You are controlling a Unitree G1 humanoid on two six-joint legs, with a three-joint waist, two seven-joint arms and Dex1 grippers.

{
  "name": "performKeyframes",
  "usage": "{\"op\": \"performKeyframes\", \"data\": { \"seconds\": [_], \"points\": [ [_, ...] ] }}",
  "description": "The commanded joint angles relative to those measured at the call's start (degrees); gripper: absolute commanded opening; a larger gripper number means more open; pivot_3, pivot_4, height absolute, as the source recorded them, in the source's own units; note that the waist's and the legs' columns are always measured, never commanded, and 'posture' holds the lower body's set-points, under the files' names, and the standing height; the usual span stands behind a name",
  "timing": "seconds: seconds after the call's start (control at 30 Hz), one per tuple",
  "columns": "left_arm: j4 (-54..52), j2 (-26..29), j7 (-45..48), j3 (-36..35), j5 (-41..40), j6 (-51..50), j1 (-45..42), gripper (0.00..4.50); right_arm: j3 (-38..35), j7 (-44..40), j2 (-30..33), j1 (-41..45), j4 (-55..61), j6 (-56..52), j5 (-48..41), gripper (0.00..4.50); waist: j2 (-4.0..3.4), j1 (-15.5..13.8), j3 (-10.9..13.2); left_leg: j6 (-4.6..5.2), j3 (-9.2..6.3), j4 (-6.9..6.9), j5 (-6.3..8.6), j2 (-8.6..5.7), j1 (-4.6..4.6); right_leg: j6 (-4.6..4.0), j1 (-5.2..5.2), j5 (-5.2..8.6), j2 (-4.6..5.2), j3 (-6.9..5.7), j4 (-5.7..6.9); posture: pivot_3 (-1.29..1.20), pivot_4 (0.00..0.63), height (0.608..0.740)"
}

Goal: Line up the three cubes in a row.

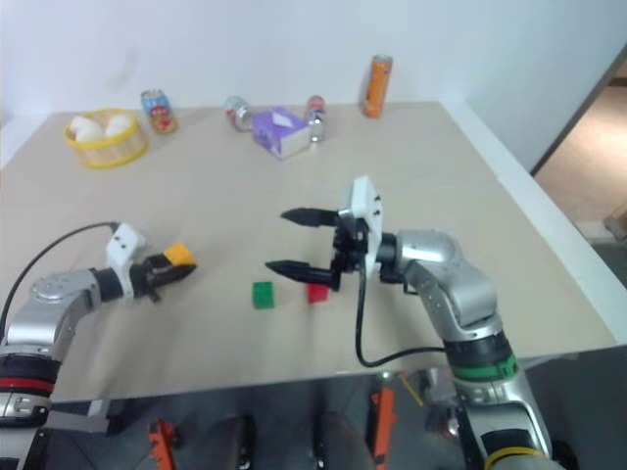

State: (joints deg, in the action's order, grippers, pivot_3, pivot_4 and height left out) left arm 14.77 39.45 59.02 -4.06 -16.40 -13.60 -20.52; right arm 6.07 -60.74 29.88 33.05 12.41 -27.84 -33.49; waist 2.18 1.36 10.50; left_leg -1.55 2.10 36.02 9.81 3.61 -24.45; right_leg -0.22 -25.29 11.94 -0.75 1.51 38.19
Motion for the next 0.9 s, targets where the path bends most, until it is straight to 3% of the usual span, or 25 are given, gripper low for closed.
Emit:
{"op": "performKeyframes", "data": {
  "seconds": [0.03, 0.3, 0.87, 0.9],
  "points": [
    [-6.8, 3.9, 8.4, 1.7, -1.4, 2.8, 1.6, 1.35, -1.5, -4.1, 3.8, -1.4, 3.4, -1.4, -2.2, 4.50, 0.00, 0.0, 0.0, 0.00, 0.00, -0.02, 0.00, -0.01, 0.00, -0.03, -0.01, 0.02, 0.02, 0.00, 0.00, 0.00, 0.150, 0.740],
    [-6.7, 4.8, 17.7, 6.9, -0.3, 6.5, -1.5, 1.35, -0.8, -7.8, 6.2, -2.1, 1.1, -0.8, -1.5, 4.50, 0.00, 0.0, 0.0, 0.02, -0.01, -0.01, -0.01, 0.01, 0.05, -0.31, 0.00, 0.17, -0.02, -0.03, 0.00, 0.00, 0.150, 0.740],
    [0.2, 2.5, 18.4, 11.5, 4.3, 10.2, -4.7, 1.35, -1.3, -7.1, 6.8, -3.0, 2.6, -1.3, -1.4, 4.50, -0.01, 0.0, 0.0, 0.02, 0.00, 0.01, -0.01, 0.00, 0.04, -0.21, 0.01, 0.13, -0.01, -0.02, 0.00, 0.00, 0.150, 0.740],
    [0.1, 2.5, 18.6, 11.6, 4.3, 10.0, -4.7, 1.85, -1.3, -7.1, 6.7, -3.0, 2.6, -1.2, -1.4, 4.50, 0.00, -0.1, 0.0, 0.03, -0.01, 0.04, -0.02, -0.01, 0.04, -0.20, 0.02, 0.12, -0.01, -0.02, 0.00, 0.00, 0.150, 0.740]
  ]
}}
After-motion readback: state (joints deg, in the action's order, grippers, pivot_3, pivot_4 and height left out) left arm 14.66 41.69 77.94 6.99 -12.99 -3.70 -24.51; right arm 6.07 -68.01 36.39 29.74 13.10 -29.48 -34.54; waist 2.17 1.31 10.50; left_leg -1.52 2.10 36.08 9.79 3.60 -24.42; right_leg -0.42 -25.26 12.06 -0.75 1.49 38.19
